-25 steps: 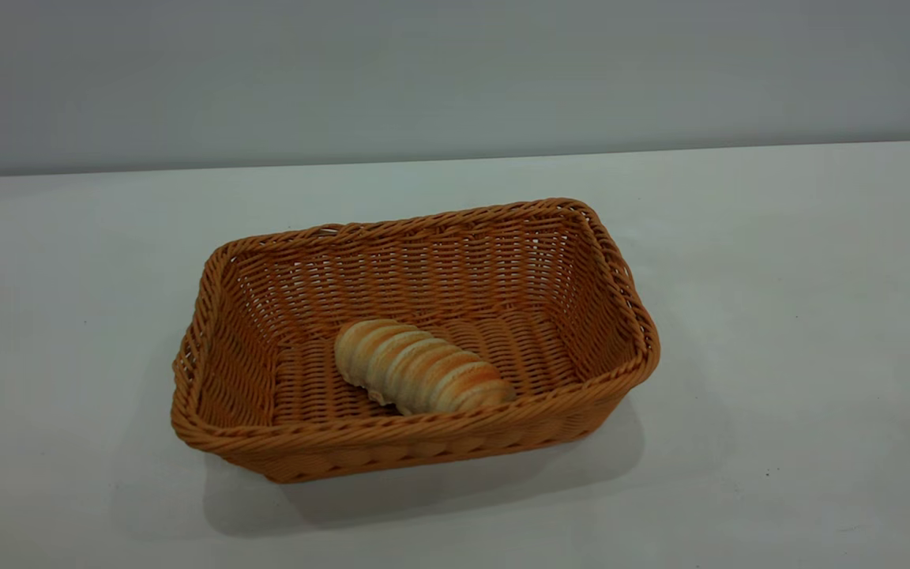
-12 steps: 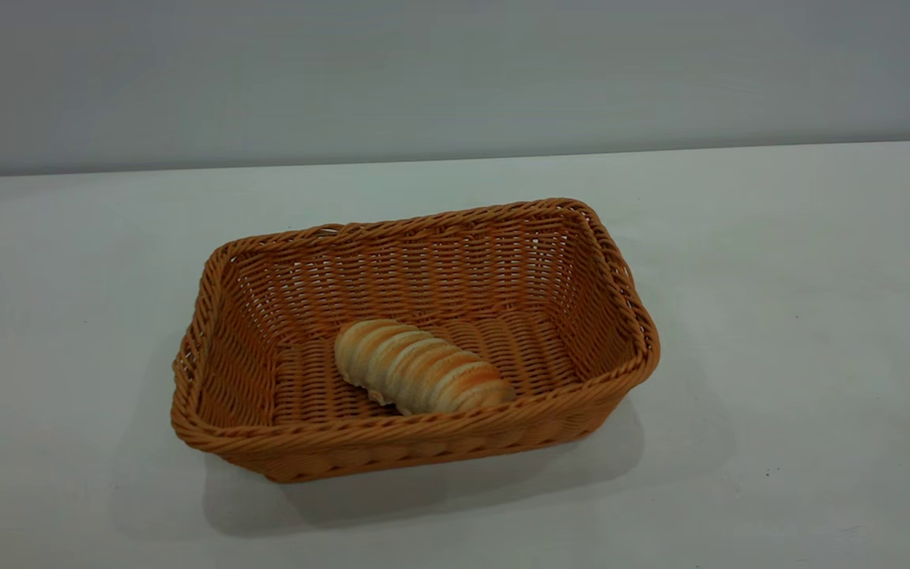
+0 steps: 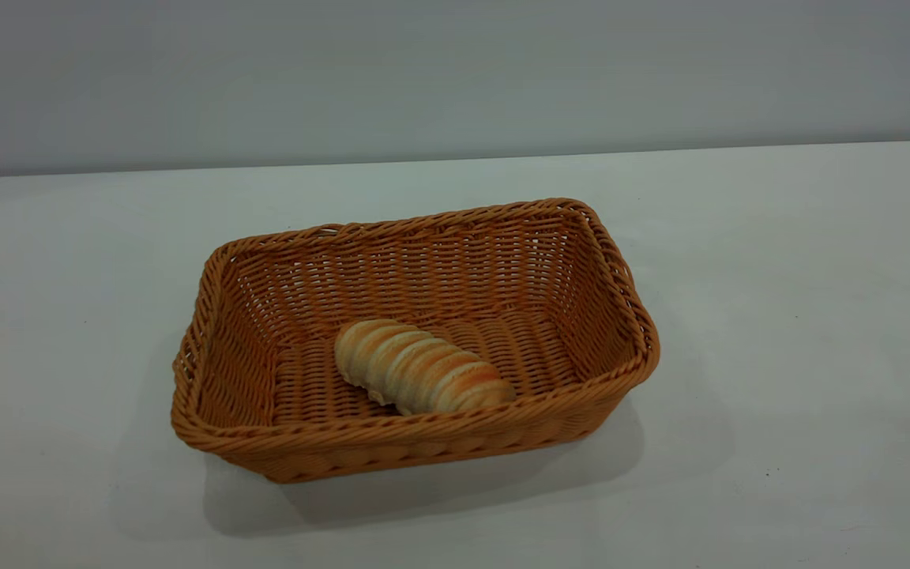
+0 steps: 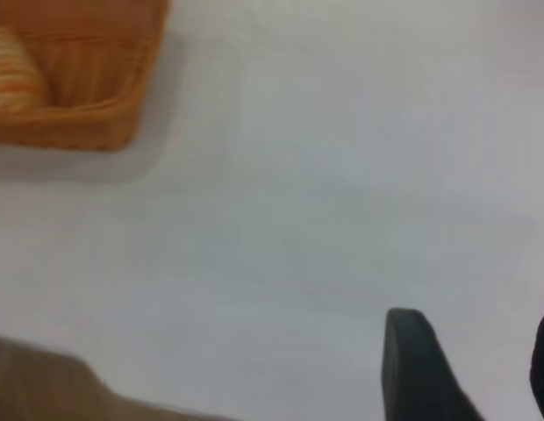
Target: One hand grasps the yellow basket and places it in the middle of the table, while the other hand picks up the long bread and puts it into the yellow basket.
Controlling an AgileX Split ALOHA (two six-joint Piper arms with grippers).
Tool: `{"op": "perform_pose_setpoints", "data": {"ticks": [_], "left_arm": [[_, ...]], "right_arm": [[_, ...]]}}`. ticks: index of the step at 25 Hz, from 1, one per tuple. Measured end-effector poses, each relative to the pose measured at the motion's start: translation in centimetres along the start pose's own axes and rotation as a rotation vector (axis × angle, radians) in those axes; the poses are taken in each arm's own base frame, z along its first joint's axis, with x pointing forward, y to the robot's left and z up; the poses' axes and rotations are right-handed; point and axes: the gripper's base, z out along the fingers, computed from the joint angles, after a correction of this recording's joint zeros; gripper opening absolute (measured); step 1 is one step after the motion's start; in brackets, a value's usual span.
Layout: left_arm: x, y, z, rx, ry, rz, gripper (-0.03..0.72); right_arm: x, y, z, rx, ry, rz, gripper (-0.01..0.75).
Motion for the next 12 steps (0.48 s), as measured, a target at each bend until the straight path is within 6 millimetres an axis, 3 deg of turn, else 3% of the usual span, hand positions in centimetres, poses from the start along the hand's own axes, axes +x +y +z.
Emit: {"op": "perform_pose_setpoints", "data": {"ticks": [12], "left_arm": [[-0.05,-0.23,0.05,-0.093,0.004,-0.077,0.584]], "right_arm": [[0.17,0.20,-0.27,0.201,-0.003,0.130,0.358]]}}
